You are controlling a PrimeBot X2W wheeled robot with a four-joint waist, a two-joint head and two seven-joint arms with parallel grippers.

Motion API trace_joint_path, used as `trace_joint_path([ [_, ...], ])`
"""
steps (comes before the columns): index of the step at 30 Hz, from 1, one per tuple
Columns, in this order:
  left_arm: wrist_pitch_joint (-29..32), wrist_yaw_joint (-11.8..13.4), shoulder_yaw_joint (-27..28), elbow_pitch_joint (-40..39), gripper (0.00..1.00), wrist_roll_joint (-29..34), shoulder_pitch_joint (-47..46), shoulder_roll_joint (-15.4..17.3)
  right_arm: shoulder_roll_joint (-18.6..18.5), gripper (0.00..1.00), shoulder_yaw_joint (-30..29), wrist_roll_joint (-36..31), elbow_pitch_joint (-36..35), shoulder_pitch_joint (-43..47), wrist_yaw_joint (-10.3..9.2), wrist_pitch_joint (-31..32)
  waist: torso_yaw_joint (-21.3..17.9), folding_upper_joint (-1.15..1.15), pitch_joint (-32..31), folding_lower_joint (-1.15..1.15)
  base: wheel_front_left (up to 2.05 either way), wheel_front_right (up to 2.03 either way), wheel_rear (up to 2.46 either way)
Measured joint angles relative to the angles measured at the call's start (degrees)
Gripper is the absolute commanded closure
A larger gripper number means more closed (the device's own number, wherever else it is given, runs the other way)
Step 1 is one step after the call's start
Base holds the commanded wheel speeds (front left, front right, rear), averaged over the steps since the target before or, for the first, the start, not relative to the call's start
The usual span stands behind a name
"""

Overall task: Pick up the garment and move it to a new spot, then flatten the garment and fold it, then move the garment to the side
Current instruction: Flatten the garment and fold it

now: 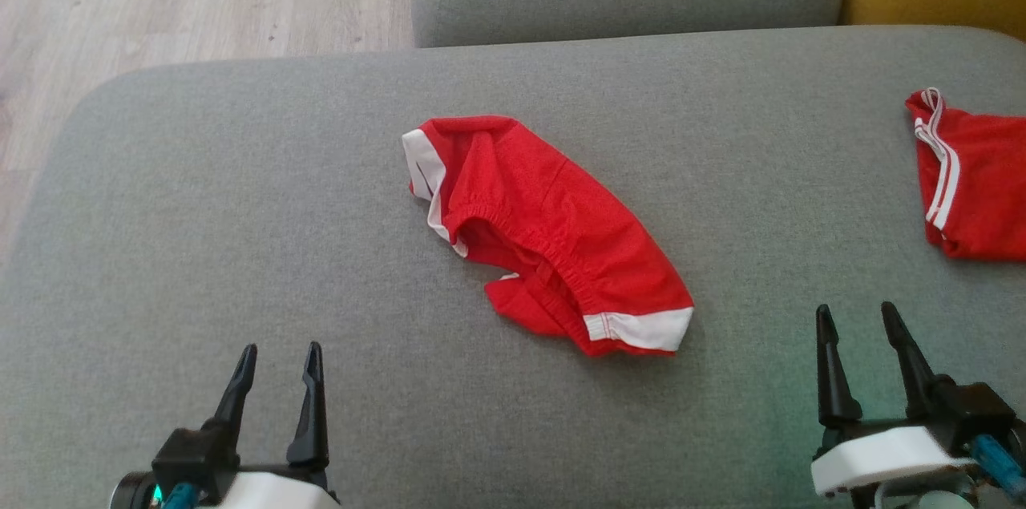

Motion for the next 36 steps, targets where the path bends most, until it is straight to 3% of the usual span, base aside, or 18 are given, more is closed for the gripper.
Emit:
trace_joint_path([
  [11,0.00,0.13,-1.18,-1.33,0.00,0.02,-0.35,0.00,0.00,0.00,0.02,0.00,-0.04,0.03,0.00,0.00,-0.58,0.00,0.98,0.00,0.00,0.00,0.00],
  [17,0.00,0.14,-7.57,-2.87,0.00,-0.07,-3.86,0.01,0.01,0.00,0.40,0.00,-0.04,-0.09,0.00,0.00,-1.97,0.00,1.22,0.00,0.00,0.00,0.00],
  [21,0.07,-0.22,-14.80,-0.41,0.00,-3.92,-7.27,0.00,0.01,0.00,0.74,0.11,-0.04,-0.10,0.00,0.00,-3.38,0.00,1.47,0.00,0.00,0.00,0.00],
  [23,1.35,-0.07,-18.72,1.21,0.00,-8.69,-8.57,-0.02,0.01,0.00,0.91,0.55,-0.04,-0.14,0.00,0.00,-4.11,0.00,1.73,0.00,0.00,0.00,0.00],
  [28,7.64,2.61,-27.89,6.33,0.00,-18.89,-14.51,-0.03,0.01,0.00,1.57,1.05,-0.07,-0.26,0.00,0.00,-5.85,0.00,3.12,0.00,0.00,0.00,0.00],
  [29,9.26,4.16,-30.66,8.86,0.00,-21.27,-17.67,-0.07,0.02,0.00,1.97,1.48,-0.05,-0.75,0.00,0.00,-6.68,0.00,3.83,0.00,0.00,0.00,0.00],
  [36,12.16,10.23,-36.09,16.80,0.00,-29.77,-24.85,-0.15,0.03,0.00,2.24,2.13,0.02,-2.68,0.00,0.00,-9.70,0.00,5.71,0.01,0.00,0.00,0.00],
])
